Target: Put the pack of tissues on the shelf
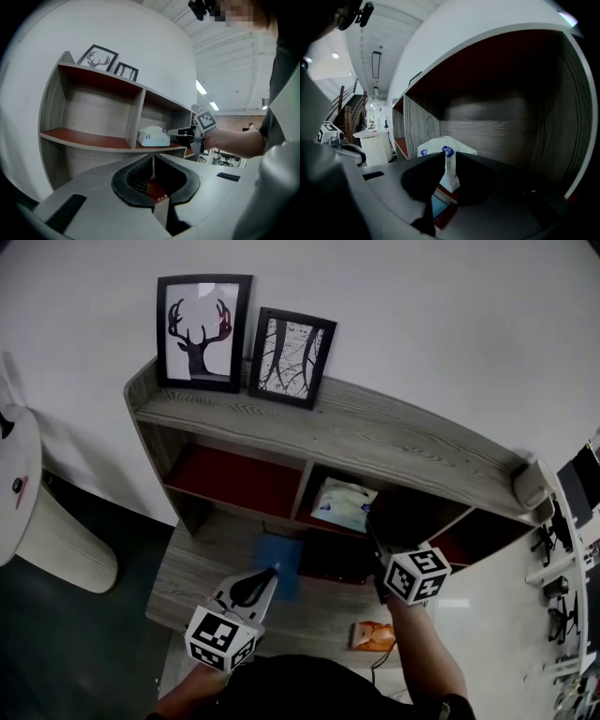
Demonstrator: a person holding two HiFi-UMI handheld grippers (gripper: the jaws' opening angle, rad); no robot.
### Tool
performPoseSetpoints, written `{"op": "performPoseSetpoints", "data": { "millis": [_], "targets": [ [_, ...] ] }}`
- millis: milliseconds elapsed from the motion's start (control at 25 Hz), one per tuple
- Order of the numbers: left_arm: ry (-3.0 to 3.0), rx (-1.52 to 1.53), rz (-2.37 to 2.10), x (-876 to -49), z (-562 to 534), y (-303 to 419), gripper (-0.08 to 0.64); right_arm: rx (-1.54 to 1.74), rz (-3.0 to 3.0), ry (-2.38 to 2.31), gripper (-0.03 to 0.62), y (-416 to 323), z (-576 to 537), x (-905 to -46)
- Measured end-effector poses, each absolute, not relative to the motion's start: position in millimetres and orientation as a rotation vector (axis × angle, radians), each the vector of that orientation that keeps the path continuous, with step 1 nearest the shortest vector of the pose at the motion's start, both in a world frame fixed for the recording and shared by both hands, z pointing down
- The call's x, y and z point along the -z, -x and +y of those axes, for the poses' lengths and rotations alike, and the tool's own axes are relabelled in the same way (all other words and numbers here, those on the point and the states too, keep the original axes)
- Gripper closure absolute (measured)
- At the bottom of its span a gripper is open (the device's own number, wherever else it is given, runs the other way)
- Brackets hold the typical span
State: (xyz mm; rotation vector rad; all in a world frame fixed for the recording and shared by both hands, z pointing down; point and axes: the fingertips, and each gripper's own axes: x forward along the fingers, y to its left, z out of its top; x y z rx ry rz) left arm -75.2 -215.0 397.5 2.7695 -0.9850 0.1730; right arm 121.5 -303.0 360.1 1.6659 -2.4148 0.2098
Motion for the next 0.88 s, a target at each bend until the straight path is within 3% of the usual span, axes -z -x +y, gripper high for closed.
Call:
{"op": "performPoseSetpoints", "data": {
  "millis": [600,880],
  "targets": [
    [-2.784,-0.206,-0.989,-401,-177,46,0.535,-0.137,-2.604,-1.572,0.566,-119,-197,-337],
    [-2.767,-0.242,-1.050,-396,-158,-1,0.538,-0.141,-2.707,-1.494,0.566,-159,-140,-335]
  ]
}}
